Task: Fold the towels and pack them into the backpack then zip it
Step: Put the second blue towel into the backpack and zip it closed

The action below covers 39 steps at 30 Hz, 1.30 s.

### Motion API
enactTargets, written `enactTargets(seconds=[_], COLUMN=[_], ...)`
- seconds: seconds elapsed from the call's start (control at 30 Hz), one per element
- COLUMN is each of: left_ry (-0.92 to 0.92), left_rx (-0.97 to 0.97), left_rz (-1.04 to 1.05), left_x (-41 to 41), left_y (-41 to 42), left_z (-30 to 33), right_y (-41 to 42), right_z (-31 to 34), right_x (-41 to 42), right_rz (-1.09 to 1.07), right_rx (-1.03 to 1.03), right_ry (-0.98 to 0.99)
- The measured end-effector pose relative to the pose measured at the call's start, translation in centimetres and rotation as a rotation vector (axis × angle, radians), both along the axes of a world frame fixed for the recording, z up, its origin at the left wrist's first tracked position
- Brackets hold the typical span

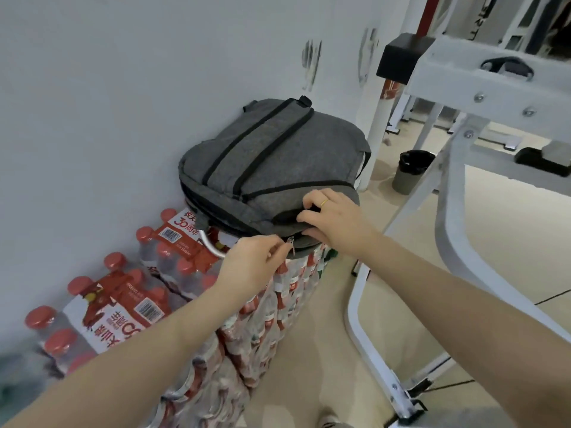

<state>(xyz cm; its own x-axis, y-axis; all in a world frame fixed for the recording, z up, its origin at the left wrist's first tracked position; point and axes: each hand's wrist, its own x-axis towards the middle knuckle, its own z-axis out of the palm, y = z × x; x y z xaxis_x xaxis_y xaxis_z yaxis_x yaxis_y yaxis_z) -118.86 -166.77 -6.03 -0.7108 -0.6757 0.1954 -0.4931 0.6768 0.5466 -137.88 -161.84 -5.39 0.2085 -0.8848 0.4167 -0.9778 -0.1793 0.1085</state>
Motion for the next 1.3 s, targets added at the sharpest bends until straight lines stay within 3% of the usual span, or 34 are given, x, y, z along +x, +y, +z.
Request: enactTargets(seconds=[0.17,0.33,0.6,0.77,0.97,1.13,1.3], left_ry=[0.024,0.214,0.096,-0.007,0.009,0.081,0.153], left_rx=[0.134,0.258,-0.061,0.033,0.039,0.123,0.187], left_rz=[0.263,0.542,0.472,0.636,0.806,0.83,0.641], left_x=[-2.7,-5.2,-1.3,2.2,3.8,5.4,7.0], left_y=[2.1,3.2,3.2,-0.3,-5.2,-10.6,-14.3], left_z=[-2.4,-3.3,-2.6,-1.6,-0.5,0.7,2.0], right_y=[-1.5,-1.6,-1.7,-2.1,-2.5,-5.1,-11.1], right_z=[0.5,0.4,0.6,1.3,3.5,6.6,9.2], right_x=[-0.1,-0.9,-1.9,-1.7,-2.1,0.1,6.6], right_rz=[-0.027,0.025,0.165,0.215,0.264,0.18,0.229], right_rx=[0.244,0.255,0.283,0.308,0.469,0.702,0.397], right_ry=[-0.364,-0.543,-0.48,-0.427,-0.389,-0.037,-0.32])
